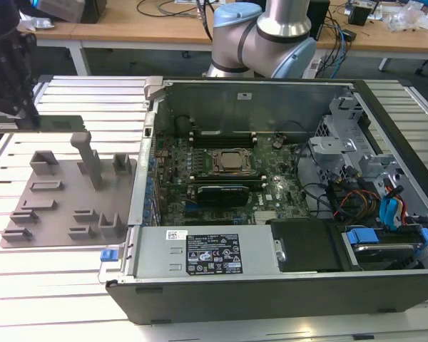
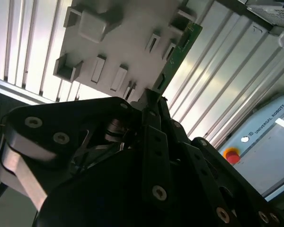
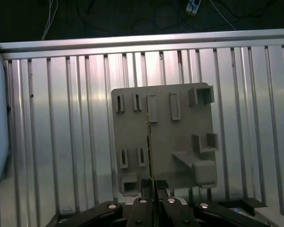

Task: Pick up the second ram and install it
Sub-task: 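Pick up the second ram and move it above second insertion slot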

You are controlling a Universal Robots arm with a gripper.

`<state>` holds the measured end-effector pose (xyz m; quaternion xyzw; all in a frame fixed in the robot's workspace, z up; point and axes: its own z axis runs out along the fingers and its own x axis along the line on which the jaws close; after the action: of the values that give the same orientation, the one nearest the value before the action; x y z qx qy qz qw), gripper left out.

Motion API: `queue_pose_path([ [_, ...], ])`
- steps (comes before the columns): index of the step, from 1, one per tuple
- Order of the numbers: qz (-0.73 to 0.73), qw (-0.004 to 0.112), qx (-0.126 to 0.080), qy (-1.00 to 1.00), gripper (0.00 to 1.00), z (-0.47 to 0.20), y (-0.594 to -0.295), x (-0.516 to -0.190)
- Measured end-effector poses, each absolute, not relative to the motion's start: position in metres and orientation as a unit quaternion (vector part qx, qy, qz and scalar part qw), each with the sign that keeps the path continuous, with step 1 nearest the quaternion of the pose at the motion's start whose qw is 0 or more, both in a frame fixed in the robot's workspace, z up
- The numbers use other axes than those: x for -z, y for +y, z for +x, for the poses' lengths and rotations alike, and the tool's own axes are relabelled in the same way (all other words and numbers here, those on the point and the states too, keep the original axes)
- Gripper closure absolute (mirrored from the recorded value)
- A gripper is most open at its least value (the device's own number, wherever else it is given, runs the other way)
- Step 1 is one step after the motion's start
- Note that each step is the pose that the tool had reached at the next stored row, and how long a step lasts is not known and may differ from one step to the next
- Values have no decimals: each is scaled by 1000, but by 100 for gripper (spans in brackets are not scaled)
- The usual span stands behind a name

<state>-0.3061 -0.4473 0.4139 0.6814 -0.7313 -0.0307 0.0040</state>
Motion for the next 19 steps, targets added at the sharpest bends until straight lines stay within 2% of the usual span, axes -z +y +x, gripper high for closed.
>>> queue_pose_path([
  [19,681,6,33,-731,86,-190,-447,-414],
])
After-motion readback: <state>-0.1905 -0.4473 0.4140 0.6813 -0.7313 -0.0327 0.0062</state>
